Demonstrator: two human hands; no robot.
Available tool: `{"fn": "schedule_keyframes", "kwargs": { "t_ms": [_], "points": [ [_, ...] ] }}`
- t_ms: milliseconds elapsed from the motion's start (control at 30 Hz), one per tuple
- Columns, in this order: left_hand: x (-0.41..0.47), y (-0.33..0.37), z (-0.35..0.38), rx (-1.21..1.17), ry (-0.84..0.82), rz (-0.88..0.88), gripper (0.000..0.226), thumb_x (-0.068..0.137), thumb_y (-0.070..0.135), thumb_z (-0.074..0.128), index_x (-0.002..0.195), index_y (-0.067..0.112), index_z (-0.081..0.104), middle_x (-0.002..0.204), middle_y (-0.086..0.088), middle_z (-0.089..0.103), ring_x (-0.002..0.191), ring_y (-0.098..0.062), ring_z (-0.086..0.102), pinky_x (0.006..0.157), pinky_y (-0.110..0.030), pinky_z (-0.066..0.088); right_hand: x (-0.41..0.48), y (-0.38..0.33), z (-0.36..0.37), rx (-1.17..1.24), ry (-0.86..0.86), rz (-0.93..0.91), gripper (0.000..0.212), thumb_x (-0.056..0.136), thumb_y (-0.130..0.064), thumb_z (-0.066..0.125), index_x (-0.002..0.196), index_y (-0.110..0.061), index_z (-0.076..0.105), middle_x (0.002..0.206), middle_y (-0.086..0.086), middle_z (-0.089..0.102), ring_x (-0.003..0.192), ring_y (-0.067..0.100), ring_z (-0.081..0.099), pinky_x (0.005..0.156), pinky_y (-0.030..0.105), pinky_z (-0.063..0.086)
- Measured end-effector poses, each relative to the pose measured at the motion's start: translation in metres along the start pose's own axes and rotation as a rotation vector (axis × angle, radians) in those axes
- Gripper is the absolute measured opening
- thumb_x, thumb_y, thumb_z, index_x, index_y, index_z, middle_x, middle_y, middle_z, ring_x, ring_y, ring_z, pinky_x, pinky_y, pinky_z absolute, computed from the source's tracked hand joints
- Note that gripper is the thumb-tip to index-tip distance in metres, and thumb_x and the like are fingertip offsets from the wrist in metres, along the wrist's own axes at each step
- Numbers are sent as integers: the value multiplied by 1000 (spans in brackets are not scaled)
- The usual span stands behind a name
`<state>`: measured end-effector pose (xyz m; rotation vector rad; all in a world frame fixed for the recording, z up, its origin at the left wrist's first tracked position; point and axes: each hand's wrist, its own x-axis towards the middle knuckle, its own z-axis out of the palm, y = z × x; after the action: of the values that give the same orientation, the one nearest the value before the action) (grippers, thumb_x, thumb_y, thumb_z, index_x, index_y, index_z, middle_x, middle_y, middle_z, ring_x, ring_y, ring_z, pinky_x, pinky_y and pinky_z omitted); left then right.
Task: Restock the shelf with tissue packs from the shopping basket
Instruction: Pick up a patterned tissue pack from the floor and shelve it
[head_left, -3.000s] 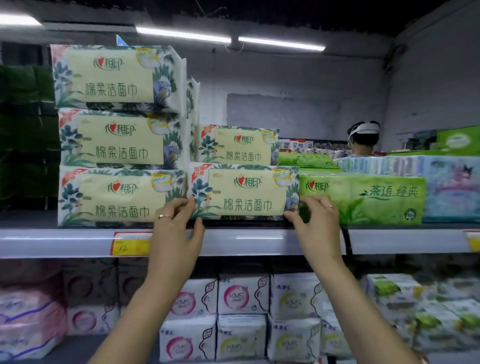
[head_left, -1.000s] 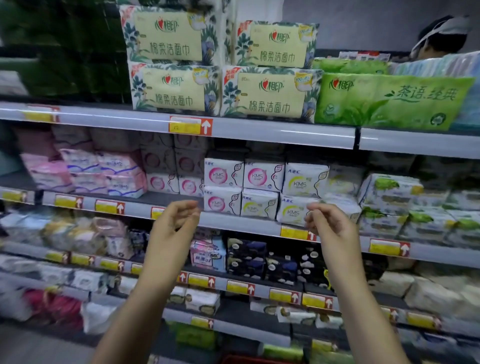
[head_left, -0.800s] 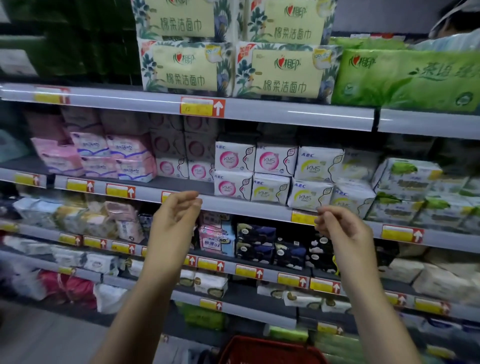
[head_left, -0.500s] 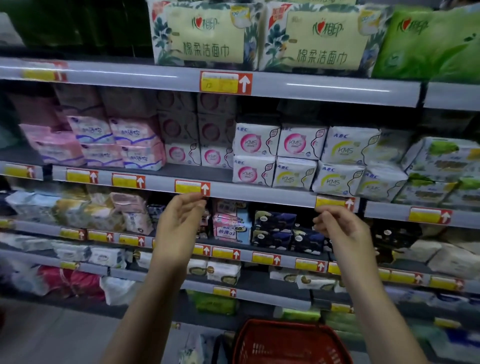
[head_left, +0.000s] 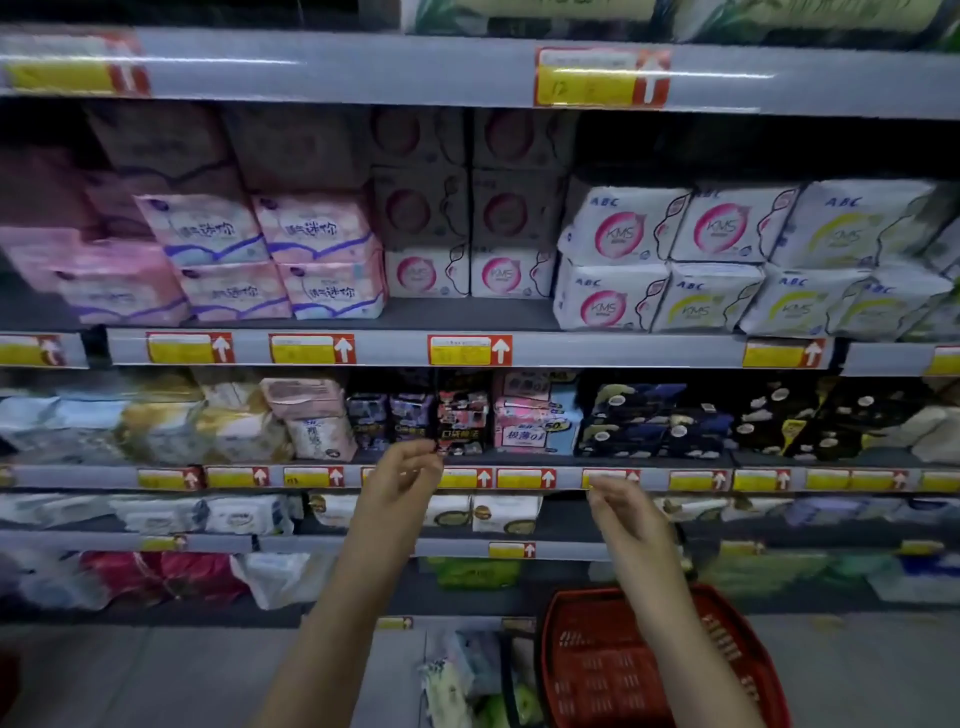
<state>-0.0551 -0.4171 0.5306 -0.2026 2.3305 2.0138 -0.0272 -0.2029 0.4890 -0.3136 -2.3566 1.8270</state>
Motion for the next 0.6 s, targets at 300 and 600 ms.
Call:
{"fn": "schedule_keyframes", "kwargs": {
  "t_ms": [300,600],
  "points": [
    [18,-122,-23,-116,118,-289,12,96,13,52,97,17,63,100,-6,65,98,-24,62,91,-41,47,5,82,49,-65,-72,167,11,95,-15,55,97,-23,62,98,-12,62,93,-3,55,70,4,42],
    [29,-261,-17,-94,171,-412,21,95,2,50,85,17,60,87,-6,61,91,-27,58,72,-27,44,-12,216,101,-88,-155,354,14,94,-1,52,98,-11,62,86,-6,61,65,-7,60,54,2,43]
  ]
}}
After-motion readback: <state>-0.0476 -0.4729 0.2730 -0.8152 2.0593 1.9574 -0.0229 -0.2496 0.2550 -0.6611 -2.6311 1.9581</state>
